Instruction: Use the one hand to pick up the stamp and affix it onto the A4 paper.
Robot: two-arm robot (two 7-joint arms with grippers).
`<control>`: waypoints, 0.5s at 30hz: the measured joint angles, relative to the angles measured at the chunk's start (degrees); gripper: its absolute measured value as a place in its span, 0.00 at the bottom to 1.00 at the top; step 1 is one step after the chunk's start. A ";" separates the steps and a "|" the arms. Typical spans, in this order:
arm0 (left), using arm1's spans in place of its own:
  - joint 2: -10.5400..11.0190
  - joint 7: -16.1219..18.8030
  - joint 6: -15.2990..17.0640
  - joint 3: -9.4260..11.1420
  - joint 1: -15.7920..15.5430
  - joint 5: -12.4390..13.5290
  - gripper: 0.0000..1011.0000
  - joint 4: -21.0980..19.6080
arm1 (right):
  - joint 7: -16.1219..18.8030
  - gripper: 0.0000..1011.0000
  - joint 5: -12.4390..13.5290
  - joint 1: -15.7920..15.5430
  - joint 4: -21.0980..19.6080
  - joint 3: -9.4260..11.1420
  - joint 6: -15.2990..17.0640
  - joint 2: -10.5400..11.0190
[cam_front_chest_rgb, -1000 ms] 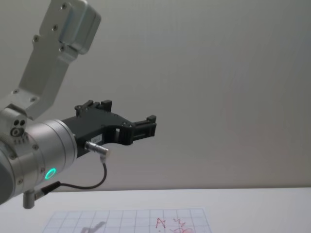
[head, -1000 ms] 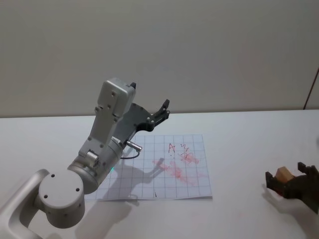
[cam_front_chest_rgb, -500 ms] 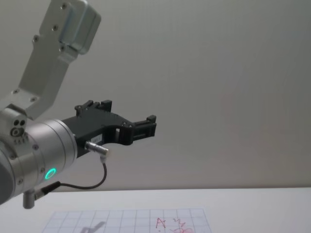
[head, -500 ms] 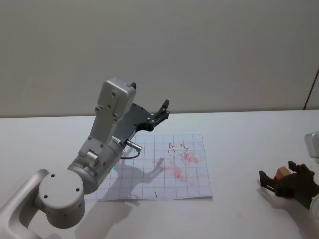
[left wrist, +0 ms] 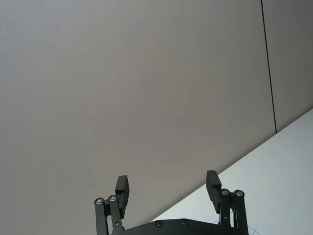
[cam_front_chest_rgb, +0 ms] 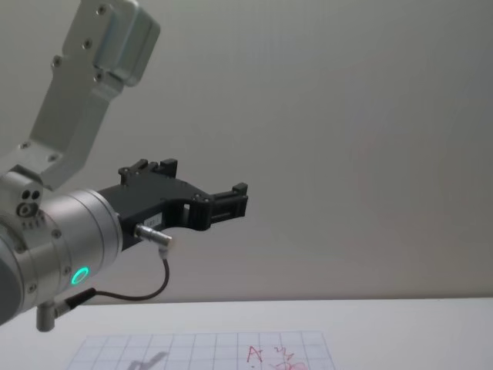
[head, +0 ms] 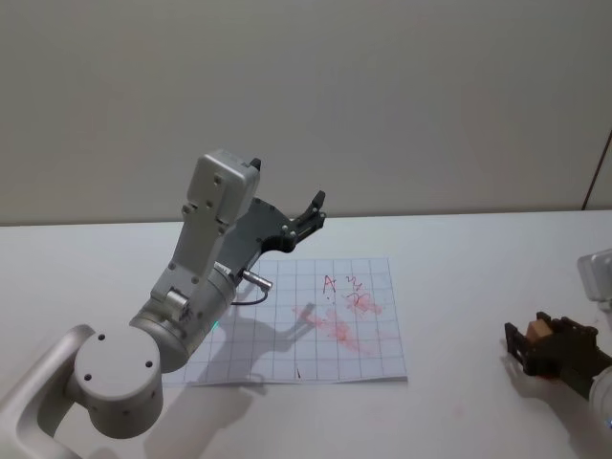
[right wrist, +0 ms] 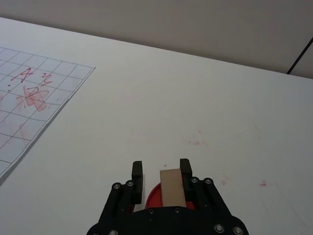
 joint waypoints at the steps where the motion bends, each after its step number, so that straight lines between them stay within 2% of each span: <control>1: 0.00 0.00 0.00 0.00 0.00 0.00 0.99 0.00 | 0.02 0.47 -0.03 0.02 0.03 -0.01 0.01 -0.01; 9: 0.00 0.00 0.00 0.00 0.00 0.00 0.99 0.00 | 0.15 0.22 -0.16 0.22 0.23 -0.07 0.09 -0.12; 15: 0.00 0.00 0.00 0.00 0.00 0.00 0.99 0.00 | 0.29 0.22 -0.23 0.31 0.28 -0.08 0.05 -0.15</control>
